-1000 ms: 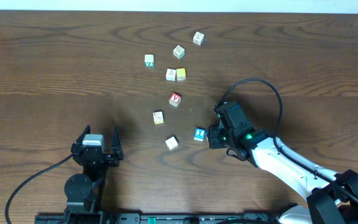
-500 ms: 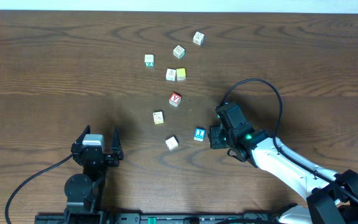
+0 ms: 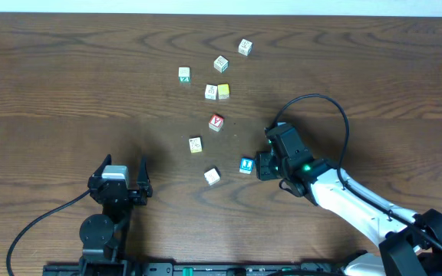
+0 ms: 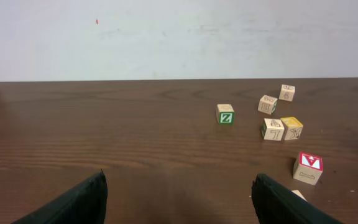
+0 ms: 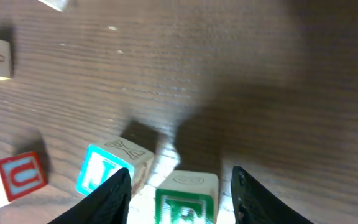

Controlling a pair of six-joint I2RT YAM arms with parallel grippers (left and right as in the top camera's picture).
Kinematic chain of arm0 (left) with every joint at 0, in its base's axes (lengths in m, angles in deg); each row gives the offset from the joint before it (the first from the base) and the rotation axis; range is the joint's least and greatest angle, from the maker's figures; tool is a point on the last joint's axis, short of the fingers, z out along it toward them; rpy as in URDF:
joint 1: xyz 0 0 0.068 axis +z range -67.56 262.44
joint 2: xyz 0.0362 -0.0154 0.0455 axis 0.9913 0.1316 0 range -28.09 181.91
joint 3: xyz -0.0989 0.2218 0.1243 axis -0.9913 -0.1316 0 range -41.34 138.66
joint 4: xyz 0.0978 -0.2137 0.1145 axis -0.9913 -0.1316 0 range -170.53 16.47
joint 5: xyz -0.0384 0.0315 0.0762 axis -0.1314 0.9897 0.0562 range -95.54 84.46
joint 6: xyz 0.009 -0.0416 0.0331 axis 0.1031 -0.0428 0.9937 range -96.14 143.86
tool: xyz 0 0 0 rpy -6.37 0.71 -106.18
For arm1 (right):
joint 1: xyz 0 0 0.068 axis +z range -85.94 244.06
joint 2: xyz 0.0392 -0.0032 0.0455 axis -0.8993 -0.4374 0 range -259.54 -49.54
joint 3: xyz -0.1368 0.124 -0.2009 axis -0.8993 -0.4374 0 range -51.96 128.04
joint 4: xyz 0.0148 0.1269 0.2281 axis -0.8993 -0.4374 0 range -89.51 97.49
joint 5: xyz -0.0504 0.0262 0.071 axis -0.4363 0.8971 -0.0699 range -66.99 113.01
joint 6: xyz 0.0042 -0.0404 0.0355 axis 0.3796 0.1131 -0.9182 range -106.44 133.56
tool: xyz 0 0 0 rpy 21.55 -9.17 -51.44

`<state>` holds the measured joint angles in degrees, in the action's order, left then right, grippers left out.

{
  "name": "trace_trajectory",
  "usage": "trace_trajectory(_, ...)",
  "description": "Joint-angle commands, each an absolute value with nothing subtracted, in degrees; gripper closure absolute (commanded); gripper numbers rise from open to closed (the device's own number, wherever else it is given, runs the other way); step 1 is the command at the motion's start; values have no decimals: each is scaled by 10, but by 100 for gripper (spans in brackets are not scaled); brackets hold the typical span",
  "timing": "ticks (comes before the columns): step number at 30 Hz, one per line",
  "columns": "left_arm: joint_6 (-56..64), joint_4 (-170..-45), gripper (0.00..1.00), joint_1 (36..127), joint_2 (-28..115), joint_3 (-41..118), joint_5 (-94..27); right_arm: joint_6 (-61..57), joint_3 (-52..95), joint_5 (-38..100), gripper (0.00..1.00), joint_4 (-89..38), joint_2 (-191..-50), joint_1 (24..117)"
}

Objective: Lift 3 blocks
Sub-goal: 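Carry the F block down and set it beside the blue L block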

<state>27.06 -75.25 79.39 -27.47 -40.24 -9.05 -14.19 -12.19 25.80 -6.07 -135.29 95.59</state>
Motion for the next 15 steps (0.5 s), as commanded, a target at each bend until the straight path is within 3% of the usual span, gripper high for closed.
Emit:
trace_trajectory(1,270,-774,25,796,-278,-411,-94,-121,-89,267,50,-72,-1328,960)
trace_trajectory(15,270,-773,25,796,-278,-411,-93,-54,52,196,50,-296,-1142,955)
